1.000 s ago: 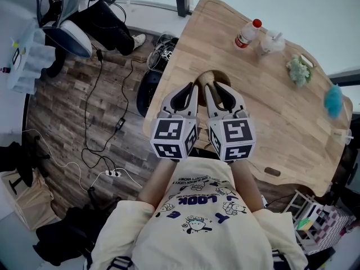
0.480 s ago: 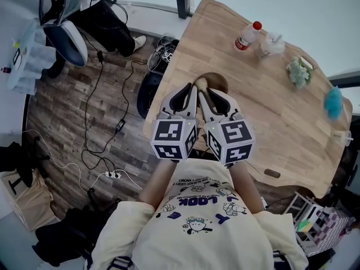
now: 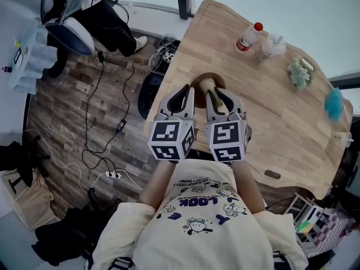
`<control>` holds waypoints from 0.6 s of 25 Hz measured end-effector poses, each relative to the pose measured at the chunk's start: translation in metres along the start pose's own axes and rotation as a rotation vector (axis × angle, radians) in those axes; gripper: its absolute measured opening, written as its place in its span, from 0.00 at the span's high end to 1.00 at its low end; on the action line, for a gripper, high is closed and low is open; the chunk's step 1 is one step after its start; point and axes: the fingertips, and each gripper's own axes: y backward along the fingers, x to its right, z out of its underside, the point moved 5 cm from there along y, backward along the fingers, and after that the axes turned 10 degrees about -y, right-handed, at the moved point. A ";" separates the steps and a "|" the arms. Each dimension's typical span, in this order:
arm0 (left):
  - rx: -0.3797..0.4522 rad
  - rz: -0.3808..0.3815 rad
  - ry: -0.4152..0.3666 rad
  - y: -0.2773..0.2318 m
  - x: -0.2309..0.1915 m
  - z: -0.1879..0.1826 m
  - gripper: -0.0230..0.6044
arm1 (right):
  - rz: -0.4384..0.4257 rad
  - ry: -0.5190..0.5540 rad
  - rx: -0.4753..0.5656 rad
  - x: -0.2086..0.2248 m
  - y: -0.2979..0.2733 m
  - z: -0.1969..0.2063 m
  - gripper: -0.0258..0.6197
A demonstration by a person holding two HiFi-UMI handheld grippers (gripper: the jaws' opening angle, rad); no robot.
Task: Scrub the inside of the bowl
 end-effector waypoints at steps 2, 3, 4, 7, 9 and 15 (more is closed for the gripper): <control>-0.001 -0.003 0.008 0.001 -0.002 0.001 0.88 | 0.029 0.023 0.002 0.004 0.000 -0.001 0.86; -0.002 -0.005 0.012 0.001 -0.002 0.002 0.88 | 0.041 0.030 0.003 0.006 0.000 -0.001 0.86; -0.002 -0.005 0.015 0.002 -0.002 0.002 0.88 | 0.049 0.034 0.004 0.008 0.000 -0.002 0.86; -0.008 -0.011 0.020 0.001 -0.002 0.004 0.88 | 0.054 0.030 0.007 0.011 0.001 -0.003 0.86; -0.017 -0.015 0.024 0.000 -0.002 0.006 0.88 | 0.050 0.017 0.013 0.012 0.002 -0.003 0.86; -0.049 -0.015 0.033 -0.004 -0.003 0.014 0.88 | 0.058 0.002 0.058 0.015 0.007 -0.006 0.86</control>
